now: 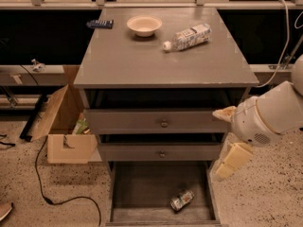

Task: Pick 7up can from bottom drawer and place on counter

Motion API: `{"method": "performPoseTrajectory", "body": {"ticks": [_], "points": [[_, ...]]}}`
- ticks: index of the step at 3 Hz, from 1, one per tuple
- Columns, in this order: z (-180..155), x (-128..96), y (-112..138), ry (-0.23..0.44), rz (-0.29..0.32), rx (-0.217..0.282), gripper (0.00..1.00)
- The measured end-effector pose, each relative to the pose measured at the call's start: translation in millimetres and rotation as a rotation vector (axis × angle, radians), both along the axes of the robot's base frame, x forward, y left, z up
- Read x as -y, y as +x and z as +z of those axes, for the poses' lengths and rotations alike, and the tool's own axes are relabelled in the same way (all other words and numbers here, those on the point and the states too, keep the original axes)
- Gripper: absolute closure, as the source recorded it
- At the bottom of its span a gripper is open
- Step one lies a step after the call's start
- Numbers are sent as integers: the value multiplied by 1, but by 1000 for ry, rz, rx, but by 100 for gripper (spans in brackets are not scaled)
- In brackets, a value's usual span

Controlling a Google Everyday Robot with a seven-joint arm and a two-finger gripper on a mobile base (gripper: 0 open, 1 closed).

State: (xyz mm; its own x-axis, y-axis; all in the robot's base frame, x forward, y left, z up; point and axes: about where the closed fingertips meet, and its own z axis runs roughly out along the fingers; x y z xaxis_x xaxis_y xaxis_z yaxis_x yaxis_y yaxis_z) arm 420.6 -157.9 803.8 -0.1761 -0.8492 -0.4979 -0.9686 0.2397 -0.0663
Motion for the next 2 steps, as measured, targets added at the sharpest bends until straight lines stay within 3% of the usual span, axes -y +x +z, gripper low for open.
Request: {"method": "performPoseTrajectory", "body": {"ticks": [1, 2], "points": [[-30, 0, 1, 29, 27, -26, 0], [-91, -3, 3, 67, 100, -54, 0]]}}
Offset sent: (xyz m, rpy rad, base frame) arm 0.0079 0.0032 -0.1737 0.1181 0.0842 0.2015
